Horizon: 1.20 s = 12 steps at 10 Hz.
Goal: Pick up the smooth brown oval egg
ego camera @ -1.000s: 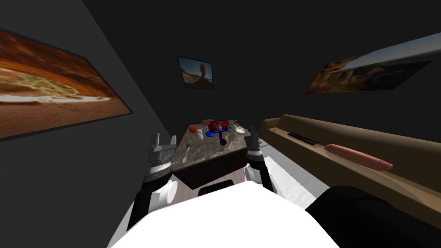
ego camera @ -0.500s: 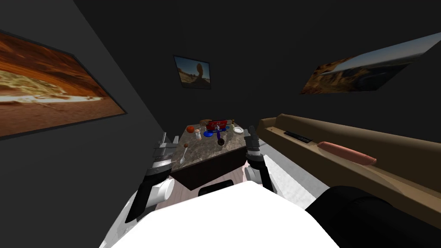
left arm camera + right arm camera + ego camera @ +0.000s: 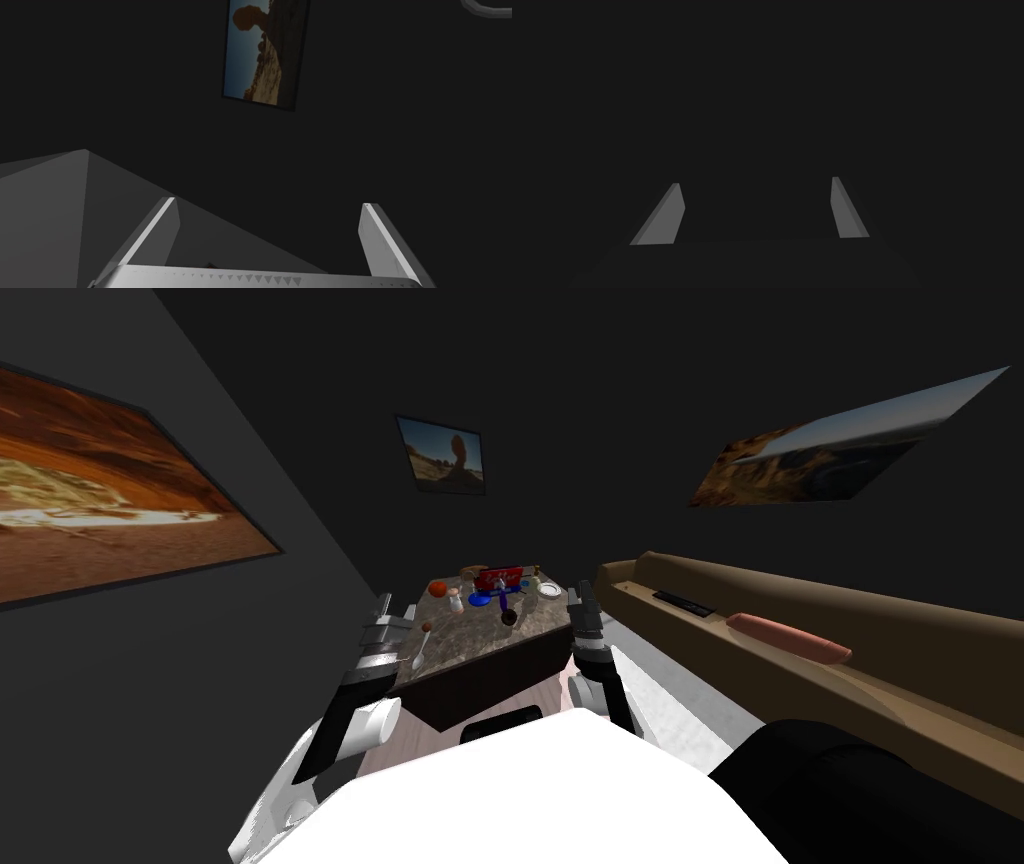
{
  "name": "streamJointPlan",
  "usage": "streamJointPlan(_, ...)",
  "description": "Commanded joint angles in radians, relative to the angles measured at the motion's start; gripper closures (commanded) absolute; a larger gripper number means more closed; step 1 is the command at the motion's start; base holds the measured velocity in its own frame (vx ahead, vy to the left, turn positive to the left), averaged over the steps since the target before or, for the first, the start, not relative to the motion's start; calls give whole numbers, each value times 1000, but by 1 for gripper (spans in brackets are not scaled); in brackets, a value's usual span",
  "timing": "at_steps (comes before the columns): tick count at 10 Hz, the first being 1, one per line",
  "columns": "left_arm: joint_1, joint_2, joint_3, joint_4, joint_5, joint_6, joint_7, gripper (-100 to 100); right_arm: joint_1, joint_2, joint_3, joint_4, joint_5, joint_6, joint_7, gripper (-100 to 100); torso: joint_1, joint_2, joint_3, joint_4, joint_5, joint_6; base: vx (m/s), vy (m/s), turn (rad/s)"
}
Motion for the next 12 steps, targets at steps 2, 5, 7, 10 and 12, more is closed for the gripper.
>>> streamJointPlan(2, -33, 13, 20, 20, -2, 64, 23, -100, 0, 0, 0, 0, 0, 0, 0, 0, 0, 0, 0, 0, 0, 0, -9, -29, -47)
streamJointPlan(5, -88, 32, 57, 56, -6, 158, 67, -100, 0, 0, 0, 0, 0, 0, 0, 0, 0, 0, 0, 0, 0, 0, -12, -37, -52)
streamJointPlan(7, -116, 40, 76, 75, -8, 207, 90, -100, 0, 0, 0, 0, 0, 0, 0, 0, 0, 0, 0, 0, 0, 0, -10, -39, -55)
streamJointPlan(10, -144, 47, 96, 93, -9, 285, 113, -100, 0, 0, 0, 0, 0, 0, 0, 0, -1, 0, 0, 0, 0, 0, -8, -35, -50)
streamJointPlan(12, -172, 54, 116, 113, -11, 344, 136, -100, 0, 0, 0, 0, 0, 0, 0, 0, 0, 0, 0, 0, 0, 0, -7, -34, -58)
